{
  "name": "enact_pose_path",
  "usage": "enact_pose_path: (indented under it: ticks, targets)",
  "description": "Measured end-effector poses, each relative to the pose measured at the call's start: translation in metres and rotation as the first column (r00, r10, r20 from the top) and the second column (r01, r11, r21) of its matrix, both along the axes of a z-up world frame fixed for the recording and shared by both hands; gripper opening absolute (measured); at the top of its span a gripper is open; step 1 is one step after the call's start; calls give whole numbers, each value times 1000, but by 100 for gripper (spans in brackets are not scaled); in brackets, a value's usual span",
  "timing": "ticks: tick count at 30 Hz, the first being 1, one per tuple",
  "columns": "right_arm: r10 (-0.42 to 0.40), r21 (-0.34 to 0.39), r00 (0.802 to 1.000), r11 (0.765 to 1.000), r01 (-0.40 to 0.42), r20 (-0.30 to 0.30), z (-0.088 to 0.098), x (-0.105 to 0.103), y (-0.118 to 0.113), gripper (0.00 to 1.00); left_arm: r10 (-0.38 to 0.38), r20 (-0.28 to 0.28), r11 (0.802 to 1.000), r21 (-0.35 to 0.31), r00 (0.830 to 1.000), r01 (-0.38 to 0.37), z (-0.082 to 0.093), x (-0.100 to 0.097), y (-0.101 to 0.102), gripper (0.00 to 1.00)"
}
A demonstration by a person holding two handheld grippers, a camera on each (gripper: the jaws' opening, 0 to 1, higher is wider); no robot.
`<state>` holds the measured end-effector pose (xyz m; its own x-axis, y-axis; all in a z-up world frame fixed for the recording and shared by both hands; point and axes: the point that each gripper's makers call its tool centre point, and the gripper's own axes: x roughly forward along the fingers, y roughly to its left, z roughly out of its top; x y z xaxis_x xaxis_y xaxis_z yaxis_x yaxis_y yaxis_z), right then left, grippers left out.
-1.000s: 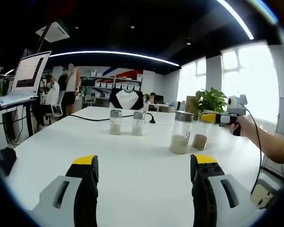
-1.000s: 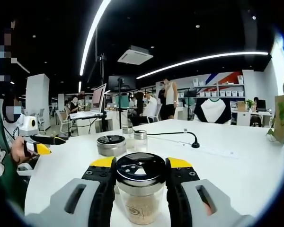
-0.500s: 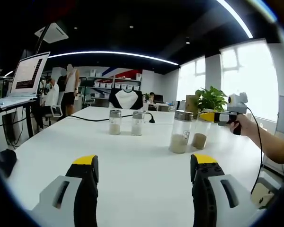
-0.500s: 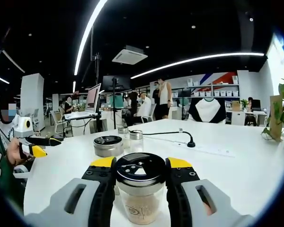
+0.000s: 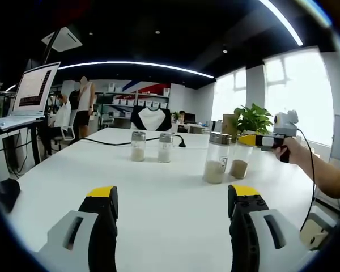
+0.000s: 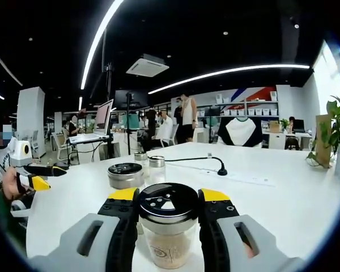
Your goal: Rotate the seasoning bottle until the label or dispensing opening points toward the visible target arrow and the bottle remains upright within the marked orientation range
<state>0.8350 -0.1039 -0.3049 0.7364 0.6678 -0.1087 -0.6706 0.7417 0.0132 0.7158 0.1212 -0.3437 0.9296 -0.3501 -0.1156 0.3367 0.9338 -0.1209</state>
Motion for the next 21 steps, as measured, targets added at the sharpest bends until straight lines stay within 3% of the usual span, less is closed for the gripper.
enact_pose_path:
  ticks: [21]
  targets:
    - [-79, 7, 997, 997, 79, 7, -1, -5, 2, 40, 8, 1, 1000, 0, 1000, -8, 1, 0, 3, 84]
